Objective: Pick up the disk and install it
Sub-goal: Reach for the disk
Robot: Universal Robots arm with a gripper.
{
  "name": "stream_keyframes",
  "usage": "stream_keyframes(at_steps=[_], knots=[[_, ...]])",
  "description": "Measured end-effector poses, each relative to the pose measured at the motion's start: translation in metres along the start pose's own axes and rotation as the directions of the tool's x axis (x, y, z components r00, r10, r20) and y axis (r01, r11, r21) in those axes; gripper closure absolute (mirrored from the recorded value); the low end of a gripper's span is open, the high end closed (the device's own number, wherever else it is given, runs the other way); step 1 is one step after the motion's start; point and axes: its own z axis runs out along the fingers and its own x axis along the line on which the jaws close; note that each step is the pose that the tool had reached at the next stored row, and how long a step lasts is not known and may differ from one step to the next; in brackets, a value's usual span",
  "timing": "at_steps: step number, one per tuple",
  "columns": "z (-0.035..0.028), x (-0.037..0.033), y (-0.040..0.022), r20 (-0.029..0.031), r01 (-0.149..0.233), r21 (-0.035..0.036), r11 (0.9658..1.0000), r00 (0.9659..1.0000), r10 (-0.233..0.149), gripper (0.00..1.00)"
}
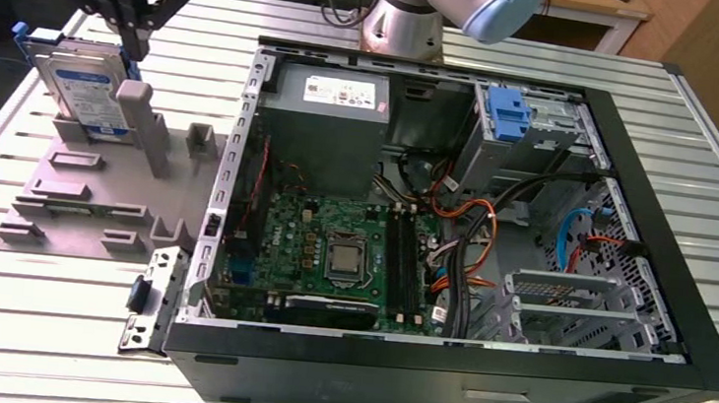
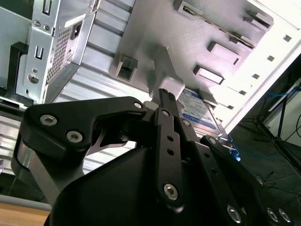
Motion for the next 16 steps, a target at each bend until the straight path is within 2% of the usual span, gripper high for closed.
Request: stream_keyframes(at_steps=[10,16], knots=[[0.0013,0.0128,0.0011,-0.0001,0.000,-0.0004,1.0000,1.0000,0.000,0.89],[0.0023,0.0240,0.0008,-0.0001,0.000,-0.0004,1.0000,1.0000,0.000,0.89]])
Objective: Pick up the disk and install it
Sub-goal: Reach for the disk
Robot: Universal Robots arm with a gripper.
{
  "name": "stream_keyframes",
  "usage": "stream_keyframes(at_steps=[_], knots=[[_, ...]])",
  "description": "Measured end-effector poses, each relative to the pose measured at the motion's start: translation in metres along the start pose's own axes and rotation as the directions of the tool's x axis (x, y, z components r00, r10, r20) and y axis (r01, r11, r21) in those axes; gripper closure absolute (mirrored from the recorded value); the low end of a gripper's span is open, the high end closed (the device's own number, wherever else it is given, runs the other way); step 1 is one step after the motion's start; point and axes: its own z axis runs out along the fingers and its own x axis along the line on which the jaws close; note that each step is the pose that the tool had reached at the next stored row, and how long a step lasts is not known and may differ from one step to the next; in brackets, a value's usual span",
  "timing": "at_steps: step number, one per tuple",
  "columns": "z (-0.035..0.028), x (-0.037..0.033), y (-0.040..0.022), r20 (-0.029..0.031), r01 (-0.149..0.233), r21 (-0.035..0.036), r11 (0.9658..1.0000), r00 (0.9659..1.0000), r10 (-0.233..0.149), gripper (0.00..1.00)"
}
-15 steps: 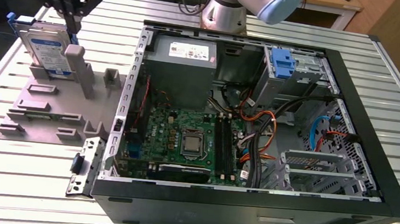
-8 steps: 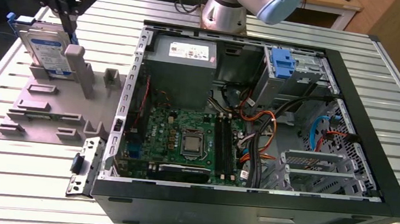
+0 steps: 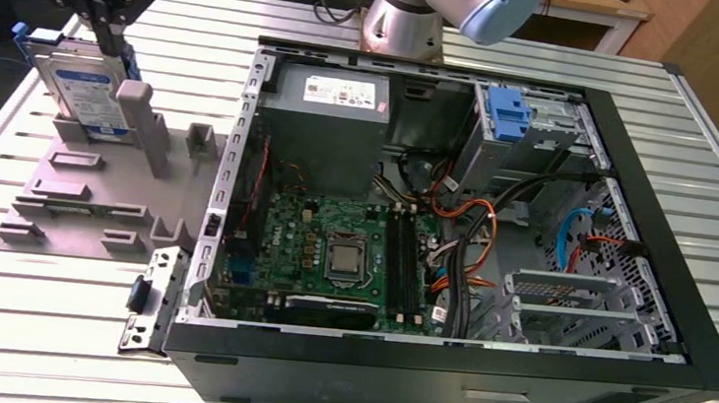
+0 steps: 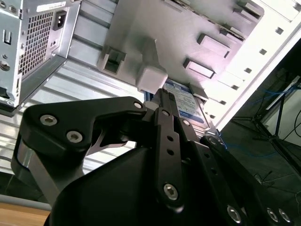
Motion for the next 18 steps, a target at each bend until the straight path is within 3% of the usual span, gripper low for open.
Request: stream_keyframes(at_steps=[9,14,16,18], knots=[[0.0009,0.0137,-0.0008,0.0044,0.000,-0.0003,1.0000,1.0000,0.000,0.89],[0.0024,0.0223,0.0025,0.0045,0.000,-0.0032,1.0000,1.0000,0.000,0.89],[0.0028,0.0272,0.0025,0.0109,0.001,-0.0050,1.0000,0.9999,-0.001,0.89],[0.0033,0.0320,0.0024,0.0242,0.001,-0.0060,1.0000,0.9997,-0.001,0.89]])
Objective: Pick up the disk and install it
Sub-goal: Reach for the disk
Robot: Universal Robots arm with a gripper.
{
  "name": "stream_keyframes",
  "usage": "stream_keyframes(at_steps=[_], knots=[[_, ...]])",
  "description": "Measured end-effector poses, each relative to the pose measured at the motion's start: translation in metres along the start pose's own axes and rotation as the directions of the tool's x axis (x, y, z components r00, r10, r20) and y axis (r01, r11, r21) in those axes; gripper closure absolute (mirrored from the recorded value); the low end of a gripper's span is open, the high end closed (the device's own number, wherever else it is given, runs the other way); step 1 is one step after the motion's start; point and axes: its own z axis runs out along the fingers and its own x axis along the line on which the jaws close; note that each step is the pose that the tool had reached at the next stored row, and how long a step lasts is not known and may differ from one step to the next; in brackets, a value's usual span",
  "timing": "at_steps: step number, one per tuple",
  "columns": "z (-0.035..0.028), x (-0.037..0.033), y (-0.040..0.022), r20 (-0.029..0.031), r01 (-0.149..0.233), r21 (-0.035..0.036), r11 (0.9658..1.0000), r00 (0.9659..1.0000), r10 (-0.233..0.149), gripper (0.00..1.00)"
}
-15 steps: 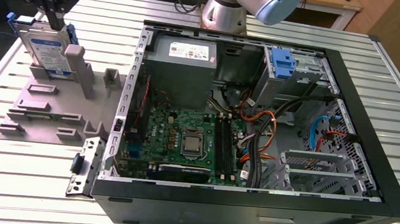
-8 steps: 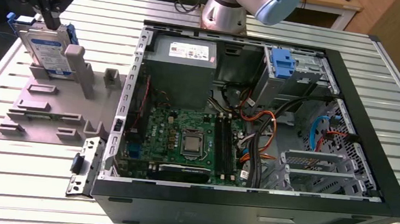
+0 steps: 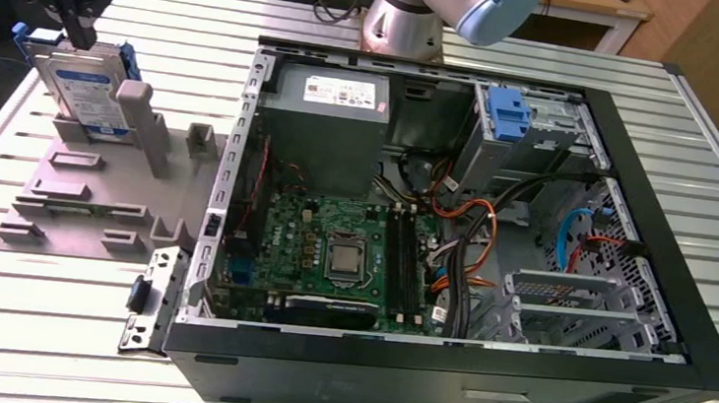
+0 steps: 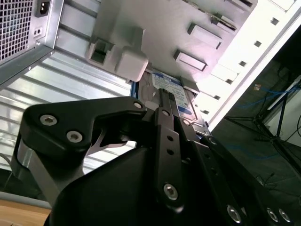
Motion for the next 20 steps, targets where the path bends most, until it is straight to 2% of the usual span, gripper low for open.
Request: stream_keyframes(at_steps=[2,4,7,12,20], knots=[[0.0004,0.0034,0.0006,0.0075,0.000,-0.0006,1.0000,1.0000,0.000,0.89],[0.0009,0.0061,0.0026,0.0101,0.000,-0.0009,1.0000,0.9999,0.000,0.89],[0.0020,0.0116,0.0066,0.0102,0.000,-0.0007,1.0000,0.9999,0.000,0.89],[0.0042,0.0237,0.0094,0.0104,0.000,-0.0009,1.0000,0.9999,0.000,0.89],[0.0088,0.0376,0.0199,0.0103,0.000,-0.0008,1.0000,0.9999,0.000,0.89]])
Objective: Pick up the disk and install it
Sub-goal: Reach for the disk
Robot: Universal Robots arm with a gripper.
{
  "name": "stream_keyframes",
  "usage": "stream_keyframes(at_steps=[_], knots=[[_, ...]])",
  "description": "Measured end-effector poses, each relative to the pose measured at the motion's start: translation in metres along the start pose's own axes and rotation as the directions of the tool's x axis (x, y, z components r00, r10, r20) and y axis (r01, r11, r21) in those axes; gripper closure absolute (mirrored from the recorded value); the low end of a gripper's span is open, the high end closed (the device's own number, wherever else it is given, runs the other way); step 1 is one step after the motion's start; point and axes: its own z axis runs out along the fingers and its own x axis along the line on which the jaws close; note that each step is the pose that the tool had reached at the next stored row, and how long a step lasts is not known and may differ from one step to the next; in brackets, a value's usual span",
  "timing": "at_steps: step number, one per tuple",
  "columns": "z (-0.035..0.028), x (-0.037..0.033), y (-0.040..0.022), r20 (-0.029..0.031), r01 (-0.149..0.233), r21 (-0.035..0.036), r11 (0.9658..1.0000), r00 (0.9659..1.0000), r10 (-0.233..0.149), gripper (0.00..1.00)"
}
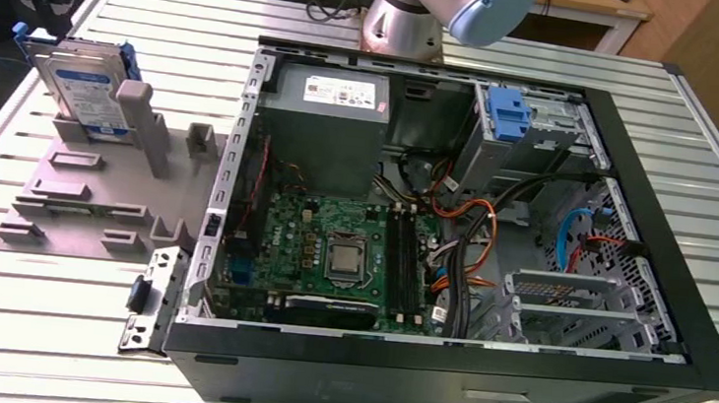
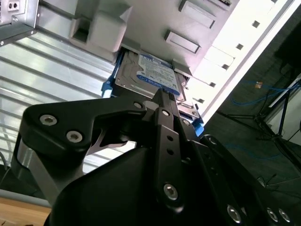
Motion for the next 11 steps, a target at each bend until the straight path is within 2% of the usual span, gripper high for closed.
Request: stream_keyframes(at_steps=[11], knots=[[0.0071,0.0247,0.0153,-0.0007,0.000,0.0001,1.0000,1.0000,0.000,0.89]])
